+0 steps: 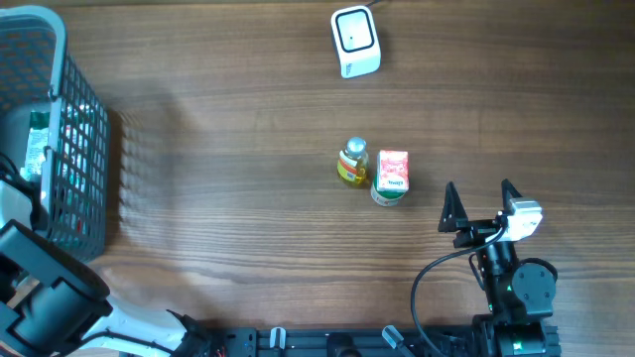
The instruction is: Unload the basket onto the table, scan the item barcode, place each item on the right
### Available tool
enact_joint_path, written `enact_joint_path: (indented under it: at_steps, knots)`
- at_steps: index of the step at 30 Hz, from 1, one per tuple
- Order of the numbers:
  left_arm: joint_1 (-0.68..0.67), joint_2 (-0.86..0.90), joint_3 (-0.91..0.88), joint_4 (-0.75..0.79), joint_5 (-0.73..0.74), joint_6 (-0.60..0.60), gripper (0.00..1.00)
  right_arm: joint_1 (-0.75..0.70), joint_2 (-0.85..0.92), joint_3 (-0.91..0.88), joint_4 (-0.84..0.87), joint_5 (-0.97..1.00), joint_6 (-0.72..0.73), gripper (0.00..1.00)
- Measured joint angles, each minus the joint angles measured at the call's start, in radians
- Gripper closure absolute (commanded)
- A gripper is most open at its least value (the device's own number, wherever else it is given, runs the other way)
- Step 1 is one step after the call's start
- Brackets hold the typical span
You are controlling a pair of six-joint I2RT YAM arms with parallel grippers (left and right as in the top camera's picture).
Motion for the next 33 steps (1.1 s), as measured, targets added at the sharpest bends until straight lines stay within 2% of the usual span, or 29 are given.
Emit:
enact_joint_path:
  at_steps: [5, 7, 18, 33]
  knots:
    - [0.001, -0.025, -0.081, 0.155, -0.035, 0.001, 0.0, 0.0, 0.0, 0.0, 0.0, 0.0, 0.0, 0.0]
    - [0.002, -0.028, -0.088, 0.162, -0.039, 0.002, 0.0, 0.0, 0.0, 0.0, 0.0, 0.0, 0.0, 0.0]
    - [0.002, -0.106, -0.003, -0.011, -0.023, 0.0, 0.0, 0.0, 0.0, 0.0, 0.0, 0.0, 0.0, 0.0]
    - [0.002, 0.002, -0.003, -0.032, -0.064, -0.016, 0.0, 0.0, 0.0, 0.0, 0.0, 0.0, 0.0, 0.0]
